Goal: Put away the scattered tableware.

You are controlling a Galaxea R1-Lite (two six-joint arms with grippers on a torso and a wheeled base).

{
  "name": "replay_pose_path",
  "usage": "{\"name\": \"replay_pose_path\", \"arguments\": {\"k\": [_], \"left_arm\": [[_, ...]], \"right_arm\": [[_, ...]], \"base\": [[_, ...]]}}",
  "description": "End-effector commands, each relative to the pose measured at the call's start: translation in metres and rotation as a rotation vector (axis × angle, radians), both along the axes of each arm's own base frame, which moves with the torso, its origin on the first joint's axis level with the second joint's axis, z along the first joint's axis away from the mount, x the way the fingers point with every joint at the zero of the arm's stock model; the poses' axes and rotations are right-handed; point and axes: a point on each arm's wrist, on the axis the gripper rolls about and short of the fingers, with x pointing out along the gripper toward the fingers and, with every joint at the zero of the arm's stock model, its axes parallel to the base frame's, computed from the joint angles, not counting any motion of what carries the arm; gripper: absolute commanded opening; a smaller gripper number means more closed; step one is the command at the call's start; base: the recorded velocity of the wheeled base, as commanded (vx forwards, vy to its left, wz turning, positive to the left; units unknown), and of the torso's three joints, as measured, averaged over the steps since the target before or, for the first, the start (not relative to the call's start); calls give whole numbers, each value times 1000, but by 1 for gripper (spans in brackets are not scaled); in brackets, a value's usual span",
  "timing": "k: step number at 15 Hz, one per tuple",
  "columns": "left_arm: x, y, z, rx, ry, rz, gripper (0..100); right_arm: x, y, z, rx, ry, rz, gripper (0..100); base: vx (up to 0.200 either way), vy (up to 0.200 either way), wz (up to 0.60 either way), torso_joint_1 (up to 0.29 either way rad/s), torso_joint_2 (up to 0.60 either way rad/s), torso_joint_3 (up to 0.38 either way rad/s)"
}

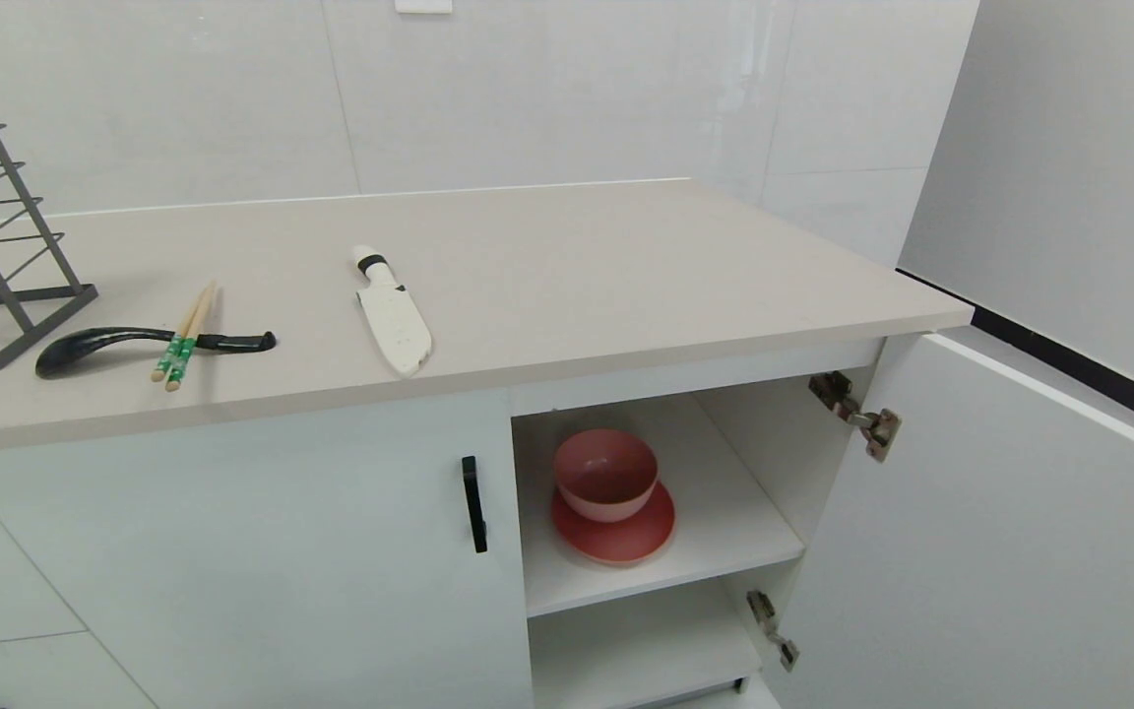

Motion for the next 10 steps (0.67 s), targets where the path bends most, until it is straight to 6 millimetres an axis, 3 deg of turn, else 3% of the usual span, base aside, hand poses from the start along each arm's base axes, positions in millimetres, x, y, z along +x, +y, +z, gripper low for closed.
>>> {"name": "replay_pose_path", "arguments": {"k": [1,5,6,10], "left_arm": [[0,0,0,-4,0,2,100],[0,0,0,-2,0,2,100],[0,0,0,2,-1,2,100],[0,0,0,14,-1,12,100]], "right_arm": [[-17,1,-11,-16,-75,-158,100],[-14,4,-14,-28,-42,-222,100],[-15,8,-20,-27,-11,-316,100],[-16,8,-33,-74,47,-264,100]], "base": [[0,0,0,0,0,0],[0,0,0,0,0,0],[0,0,0,0,0,0],[0,0,0,0,0,0]]}}
